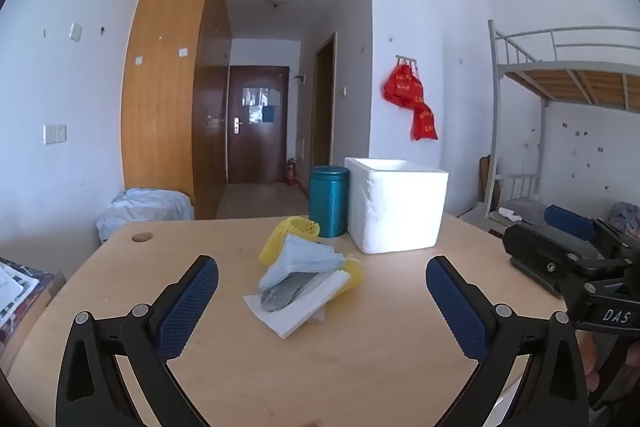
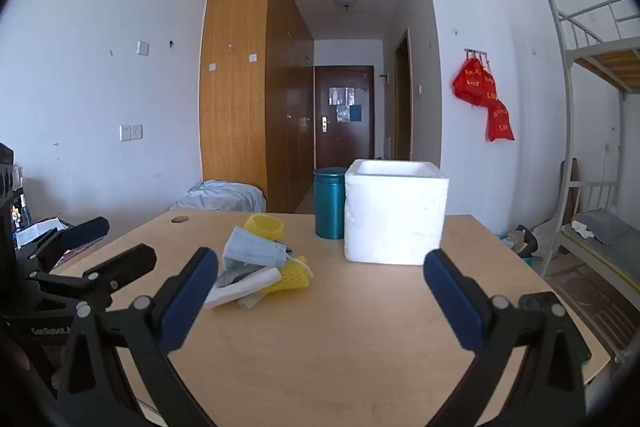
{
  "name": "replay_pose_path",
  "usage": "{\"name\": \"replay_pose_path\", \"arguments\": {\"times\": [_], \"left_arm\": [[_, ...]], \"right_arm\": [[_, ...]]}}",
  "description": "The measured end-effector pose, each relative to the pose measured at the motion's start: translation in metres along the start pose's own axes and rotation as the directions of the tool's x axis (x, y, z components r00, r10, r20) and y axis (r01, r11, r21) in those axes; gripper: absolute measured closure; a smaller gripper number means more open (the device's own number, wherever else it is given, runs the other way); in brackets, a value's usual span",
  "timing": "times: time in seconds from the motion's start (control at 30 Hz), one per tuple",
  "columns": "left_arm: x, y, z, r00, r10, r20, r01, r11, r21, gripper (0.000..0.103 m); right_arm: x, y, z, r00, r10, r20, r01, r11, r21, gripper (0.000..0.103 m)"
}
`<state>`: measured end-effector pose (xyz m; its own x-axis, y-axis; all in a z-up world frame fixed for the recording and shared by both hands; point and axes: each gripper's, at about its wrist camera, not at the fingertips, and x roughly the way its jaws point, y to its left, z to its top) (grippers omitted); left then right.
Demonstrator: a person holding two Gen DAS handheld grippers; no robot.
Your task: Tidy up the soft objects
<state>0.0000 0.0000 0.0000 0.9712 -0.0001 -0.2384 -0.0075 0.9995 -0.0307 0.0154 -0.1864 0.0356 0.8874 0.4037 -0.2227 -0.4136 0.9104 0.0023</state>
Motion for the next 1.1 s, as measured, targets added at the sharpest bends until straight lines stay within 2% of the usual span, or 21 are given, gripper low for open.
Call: {"name": "replay_pose_path", "arguments": {"times": [0.13,0.37,1.1], "left_arm": [[0.005,-0.001,0.001,1.0,-0.001,-0.011,0.001,1.0,-0.008,0.0],[-0.006,0.004,0.005,0.999,-0.003,0.048,0.004,0.999,-0.034,0.0],[-0.002,0.004,0.005,1.0,-0.011,0.024,0.012,0.999,-0.041,0.0]], "right_arm": [[0.0,0.0,0.0,1.0,0.001,0.008,0.0,1.0,-0.006,0.0],[0.0,0.0,-0.001,1.0,0.001,0.006,-0.001,1.0,-0.001,0.0],[0.001,0.0,-0.001,1.0,0.003,0.006,-0.003,1.0,-0.001,0.0]]}}
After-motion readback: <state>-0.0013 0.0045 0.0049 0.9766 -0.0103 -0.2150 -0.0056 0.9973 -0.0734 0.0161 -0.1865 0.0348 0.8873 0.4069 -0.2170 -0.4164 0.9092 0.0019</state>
